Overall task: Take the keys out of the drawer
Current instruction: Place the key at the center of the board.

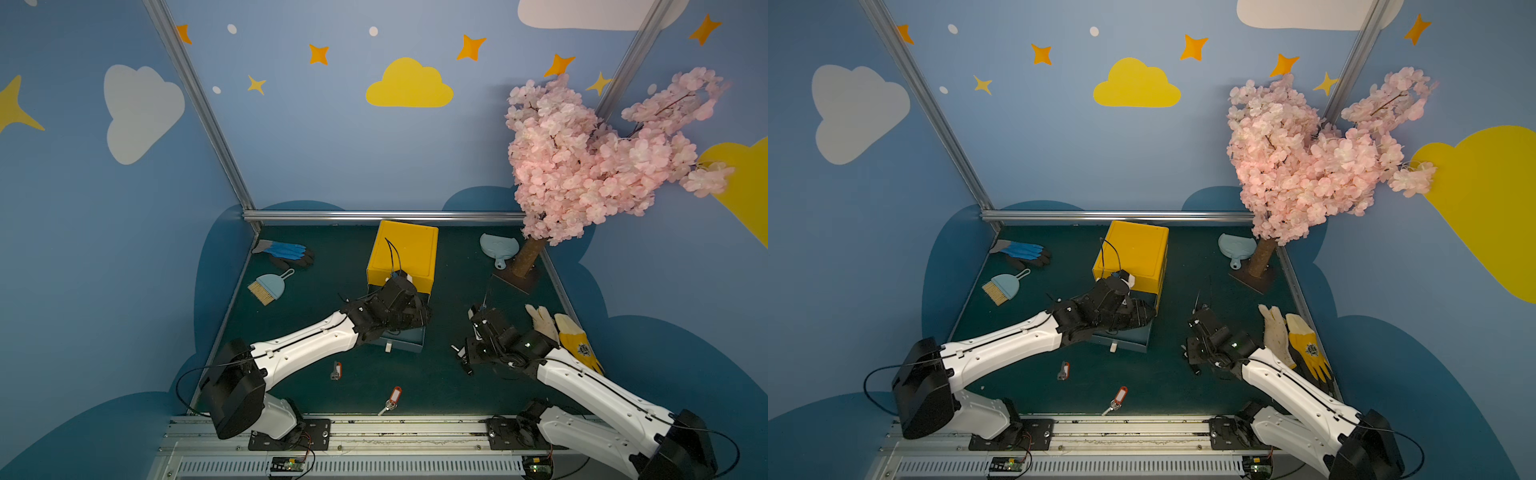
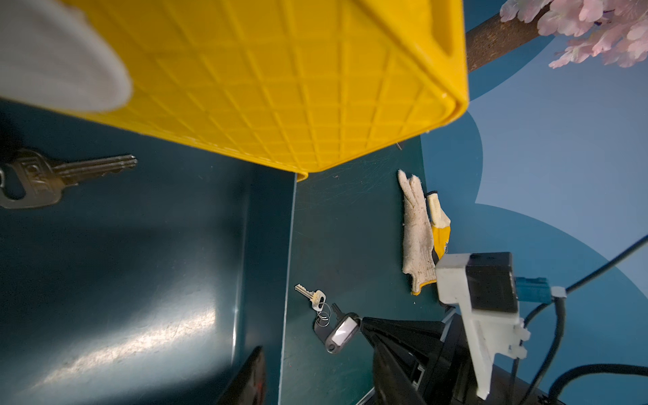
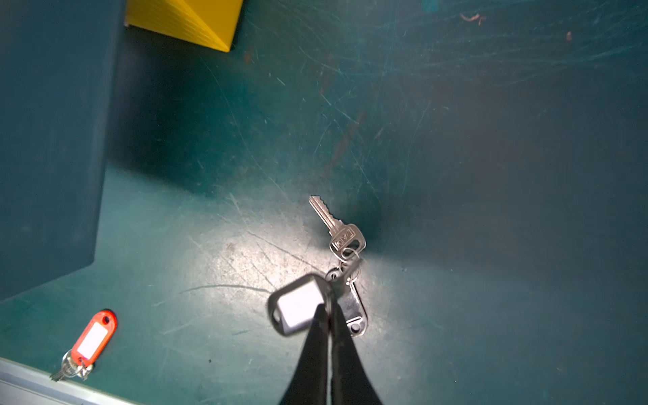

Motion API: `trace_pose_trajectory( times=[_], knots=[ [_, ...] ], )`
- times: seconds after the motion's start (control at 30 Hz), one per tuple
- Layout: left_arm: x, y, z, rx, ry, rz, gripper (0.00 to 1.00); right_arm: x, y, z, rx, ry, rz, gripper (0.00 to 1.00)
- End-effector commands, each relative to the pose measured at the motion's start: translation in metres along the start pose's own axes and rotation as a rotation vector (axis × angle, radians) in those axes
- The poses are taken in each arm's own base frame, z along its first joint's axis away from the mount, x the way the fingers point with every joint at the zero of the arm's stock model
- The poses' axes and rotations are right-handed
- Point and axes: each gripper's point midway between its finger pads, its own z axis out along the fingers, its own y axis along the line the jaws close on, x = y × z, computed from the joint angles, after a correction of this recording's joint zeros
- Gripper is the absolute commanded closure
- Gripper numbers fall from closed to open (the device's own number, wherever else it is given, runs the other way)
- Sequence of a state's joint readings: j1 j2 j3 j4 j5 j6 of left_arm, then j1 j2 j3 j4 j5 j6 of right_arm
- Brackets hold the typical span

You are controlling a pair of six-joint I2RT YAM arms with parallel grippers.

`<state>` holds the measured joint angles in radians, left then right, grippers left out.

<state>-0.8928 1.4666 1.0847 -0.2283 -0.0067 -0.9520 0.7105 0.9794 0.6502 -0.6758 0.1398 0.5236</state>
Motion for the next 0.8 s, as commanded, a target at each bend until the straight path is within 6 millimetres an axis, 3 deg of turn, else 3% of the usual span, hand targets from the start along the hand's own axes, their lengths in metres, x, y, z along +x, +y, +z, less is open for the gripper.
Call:
trace_pose_trajectory(
  times=[0.0, 0.27, 0.57, 0.77],
  knots=[
    [-0.008, -0.005, -0.013, 0.003, -0.036, 0.017, 0.5, -0.005, 0.004, -0.009, -0.031, -0.022, 0.009, 0.86],
    [-0.013, 0.008, -0.033, -0.033, -0.101, 0.031, 0.54, -0.03, 0.035, -0.038, -0.175, -0.082, -0.059, 0.84],
    [-0.011, 0.037, -0.063, -0.087, -0.172, 0.027, 0.56, -0.064, 0.067, -0.07, -0.256, -0.132, -0.06, 0.84],
    [-0.008, 0.056, -0.074, -0.127, -0.181, 0.021, 0.58, -0.094, 0.105, -0.091, -0.293, -0.23, -0.198, 0.84]
  ],
)
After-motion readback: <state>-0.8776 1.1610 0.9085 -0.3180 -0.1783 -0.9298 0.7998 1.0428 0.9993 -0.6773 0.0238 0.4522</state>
